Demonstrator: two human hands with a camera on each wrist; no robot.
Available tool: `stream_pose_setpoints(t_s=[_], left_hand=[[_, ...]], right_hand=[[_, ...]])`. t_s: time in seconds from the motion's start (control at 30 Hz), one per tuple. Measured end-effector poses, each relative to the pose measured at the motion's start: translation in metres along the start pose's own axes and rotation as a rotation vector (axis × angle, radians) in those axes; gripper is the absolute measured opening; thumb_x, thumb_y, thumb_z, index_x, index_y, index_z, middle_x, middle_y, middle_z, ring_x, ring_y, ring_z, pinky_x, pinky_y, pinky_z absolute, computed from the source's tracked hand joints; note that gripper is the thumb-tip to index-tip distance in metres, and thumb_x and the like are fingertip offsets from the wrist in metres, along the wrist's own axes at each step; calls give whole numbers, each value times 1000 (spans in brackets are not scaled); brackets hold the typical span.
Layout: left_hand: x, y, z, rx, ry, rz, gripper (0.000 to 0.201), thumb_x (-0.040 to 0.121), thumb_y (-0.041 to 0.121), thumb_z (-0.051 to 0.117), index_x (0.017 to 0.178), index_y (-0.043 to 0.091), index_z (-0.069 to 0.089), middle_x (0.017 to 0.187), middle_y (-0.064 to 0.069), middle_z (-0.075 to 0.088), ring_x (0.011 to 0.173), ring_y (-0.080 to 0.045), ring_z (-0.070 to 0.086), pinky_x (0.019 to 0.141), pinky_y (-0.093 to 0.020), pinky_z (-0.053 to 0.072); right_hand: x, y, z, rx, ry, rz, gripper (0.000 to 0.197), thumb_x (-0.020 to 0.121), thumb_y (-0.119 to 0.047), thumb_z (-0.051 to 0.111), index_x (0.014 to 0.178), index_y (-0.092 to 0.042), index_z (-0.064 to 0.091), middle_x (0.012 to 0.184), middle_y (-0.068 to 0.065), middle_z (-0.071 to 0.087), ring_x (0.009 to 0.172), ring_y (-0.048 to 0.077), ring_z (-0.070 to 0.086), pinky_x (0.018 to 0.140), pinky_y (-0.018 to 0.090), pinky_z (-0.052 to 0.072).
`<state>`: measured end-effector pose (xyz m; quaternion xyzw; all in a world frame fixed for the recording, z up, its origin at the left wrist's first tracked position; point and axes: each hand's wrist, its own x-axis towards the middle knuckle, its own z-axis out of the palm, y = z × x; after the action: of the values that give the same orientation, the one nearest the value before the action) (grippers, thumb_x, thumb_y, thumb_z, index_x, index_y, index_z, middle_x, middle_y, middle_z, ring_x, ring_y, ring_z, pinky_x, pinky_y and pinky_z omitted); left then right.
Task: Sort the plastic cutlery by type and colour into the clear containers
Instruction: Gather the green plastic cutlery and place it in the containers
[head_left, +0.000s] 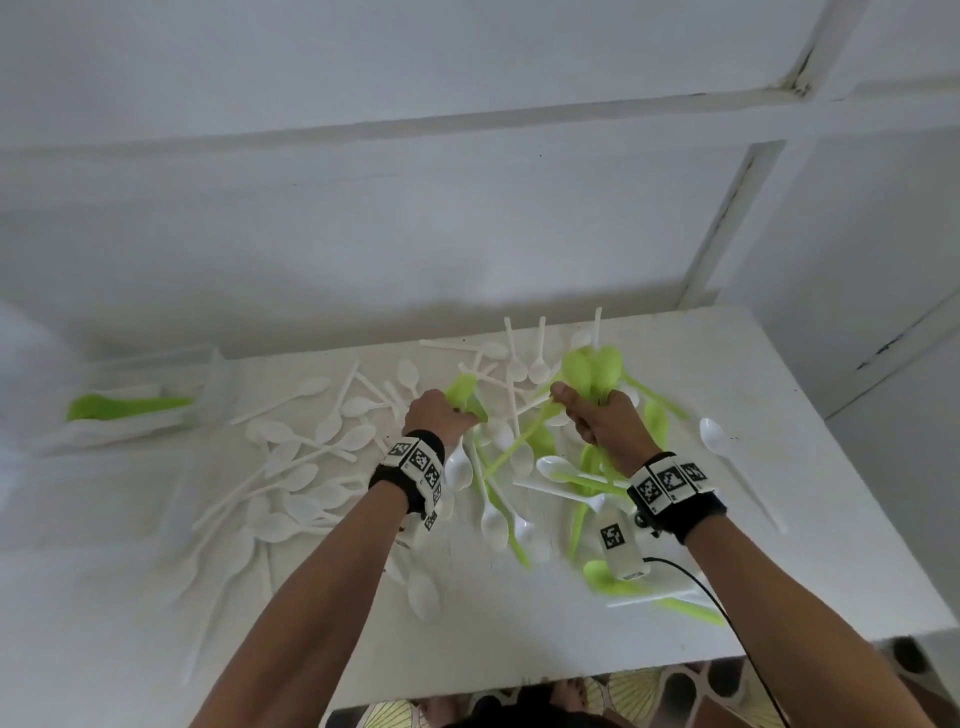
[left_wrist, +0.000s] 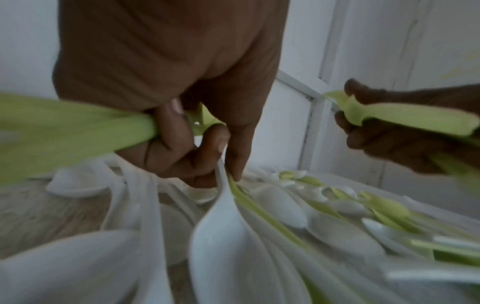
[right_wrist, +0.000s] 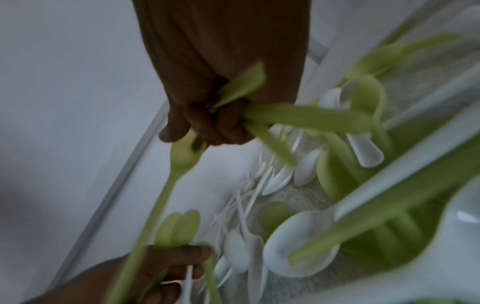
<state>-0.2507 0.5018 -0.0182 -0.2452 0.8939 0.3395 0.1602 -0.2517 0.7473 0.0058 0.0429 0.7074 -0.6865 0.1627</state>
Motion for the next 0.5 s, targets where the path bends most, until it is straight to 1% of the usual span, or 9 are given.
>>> stream_pose_setpoints(t_s=[0.07,0.13,0.17,0.2,0.27,0.3,0.37,0.43,0.5], left_hand=[[-2,0,-7,-32,-51,-1,41,73,43,78,78,9,56,80,-6,60,77,-29,60,57,-29,41],[-7,0,-15,-64,-86,6,48,61,49,69,84,6,66,82,-7,67,78,-28,63,60,-28,44],[-9,-1,-19,-92,-85,9,52,58,49,63,87,6,70,86,-8,72,77,-27,64,63,-28,45],[-11,-1,-23,-127,-82,19,52,58,48,60,88,7,72,89,-10,74,74,-25,62,63,-27,45],[-15,-2,-31,-226,-86,39,39,65,42,61,85,10,73,92,-9,76,66,-20,55,58,-26,41],[-18,-1,-35,-283,-84,47,29,71,36,63,83,12,72,92,-7,77,63,-17,52,56,-25,39],[-21,-2,-42,-360,-43,88,18,77,29,65,81,13,73,88,-4,78,58,-12,48,57,-26,39],[-23,-3,-48,-367,-17,151,18,81,26,67,83,10,75,86,-2,78,51,-5,45,60,-27,40],[-24,-7,-52,-353,-38,205,16,85,22,68,84,8,76,85,0,77,58,-3,51,65,-29,44]], right_hand=[[14,-1,-2,7,79,29,46,88,-37,78,62,-18,46,49,-5,31,43,13,22,43,22,22],[29,-2,-6,-13,92,50,39,91,-41,73,68,-18,51,49,-8,43,41,11,28,44,22,25],[37,-2,-8,-8,66,64,34,93,-43,70,76,-17,57,56,-8,59,42,10,34,44,21,28],[45,-2,-11,4,26,85,29,94,-43,68,85,-16,61,72,-3,74,43,9,41,44,20,31],[58,-3,-14,38,-40,119,25,94,-39,70,95,-14,65,98,11,78,48,10,50,43,19,33],[64,-4,-15,71,-52,129,23,94,-35,71,95,-13,66,101,13,78,50,10,51,44,18,32],[75,-6,-16,123,-26,148,20,93,-33,71,94,-13,66,90,5,77,50,9,48,45,19,34],[83,-9,-15,127,6,166,21,93,-38,71,89,-19,62,72,-4,66,50,9,46,46,20,36],[92,-6,-13,121,12,172,24,95,-39,68,84,-22,56,65,-5,53,50,10,44,46,21,36]])
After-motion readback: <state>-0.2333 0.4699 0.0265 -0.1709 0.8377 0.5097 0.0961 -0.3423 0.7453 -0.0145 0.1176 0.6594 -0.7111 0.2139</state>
